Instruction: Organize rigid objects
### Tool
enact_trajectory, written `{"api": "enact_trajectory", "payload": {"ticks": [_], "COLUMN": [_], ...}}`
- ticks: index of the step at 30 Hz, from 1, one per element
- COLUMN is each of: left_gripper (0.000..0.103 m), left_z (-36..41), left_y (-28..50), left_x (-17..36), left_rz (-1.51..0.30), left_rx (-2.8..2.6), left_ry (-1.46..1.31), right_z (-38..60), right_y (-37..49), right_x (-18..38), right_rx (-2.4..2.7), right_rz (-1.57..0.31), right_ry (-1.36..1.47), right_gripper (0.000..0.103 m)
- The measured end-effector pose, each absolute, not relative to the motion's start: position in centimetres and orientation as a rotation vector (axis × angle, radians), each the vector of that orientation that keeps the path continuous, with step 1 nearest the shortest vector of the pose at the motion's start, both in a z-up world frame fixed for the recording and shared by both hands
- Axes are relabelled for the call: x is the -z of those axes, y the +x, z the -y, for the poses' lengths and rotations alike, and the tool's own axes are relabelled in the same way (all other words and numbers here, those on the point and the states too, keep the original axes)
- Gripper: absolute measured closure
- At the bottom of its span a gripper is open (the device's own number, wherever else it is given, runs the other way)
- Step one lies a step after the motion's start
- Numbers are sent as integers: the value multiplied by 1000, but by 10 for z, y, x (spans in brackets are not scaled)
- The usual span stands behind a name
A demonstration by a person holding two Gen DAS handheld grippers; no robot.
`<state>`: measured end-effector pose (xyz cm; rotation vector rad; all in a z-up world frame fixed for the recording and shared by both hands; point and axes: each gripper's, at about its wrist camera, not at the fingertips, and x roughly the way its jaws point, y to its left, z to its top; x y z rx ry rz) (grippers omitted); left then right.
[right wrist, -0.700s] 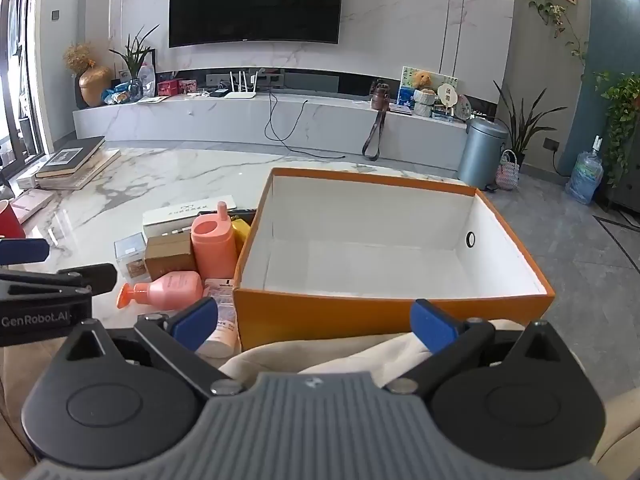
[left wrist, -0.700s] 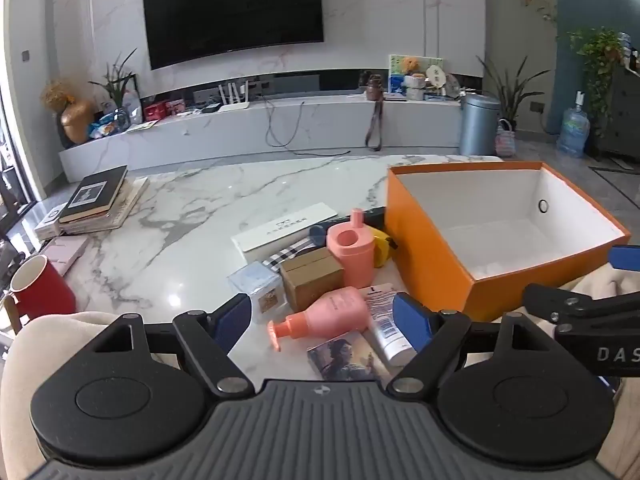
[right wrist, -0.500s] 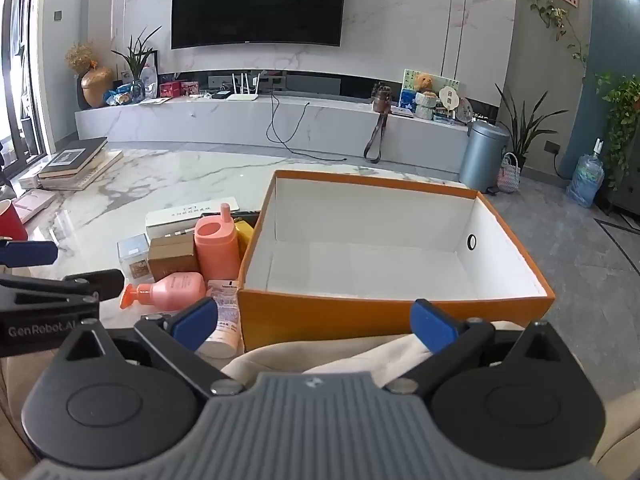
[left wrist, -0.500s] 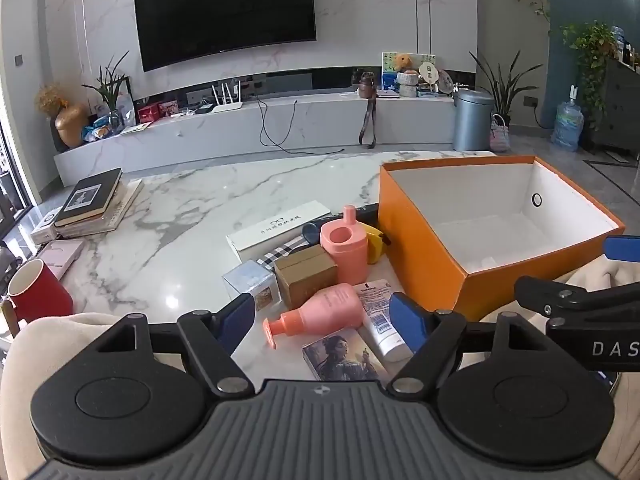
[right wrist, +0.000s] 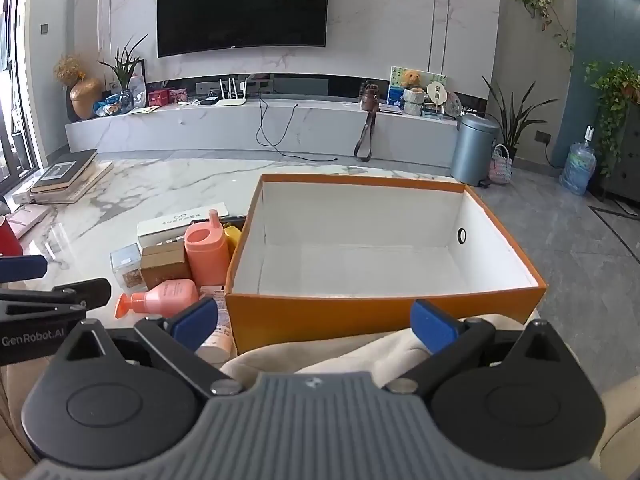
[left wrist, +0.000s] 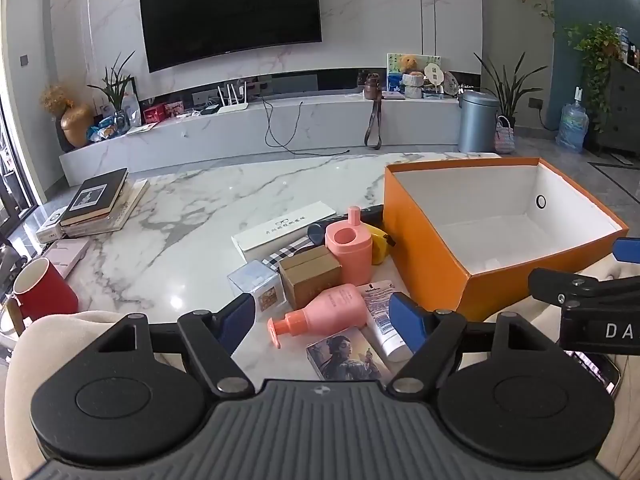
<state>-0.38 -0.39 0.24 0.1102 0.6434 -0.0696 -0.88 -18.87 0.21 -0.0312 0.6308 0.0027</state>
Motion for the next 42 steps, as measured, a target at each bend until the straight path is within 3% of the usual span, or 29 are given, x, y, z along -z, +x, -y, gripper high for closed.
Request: {"api": "enact_trajectory", "payload": {"ticks": [42], "left_gripper": [13], "left_z": [1], "left_y": [-4], "left_x": [-2], "left_rz": [-651], "left_rx": [56], "left_ry": [98], "right_z": [182], "right_y": [-6], "right_x": [0], "right_rx": [-16], "right_rz": [-638], "right_ry": [-56], "right_gripper": [2]}}
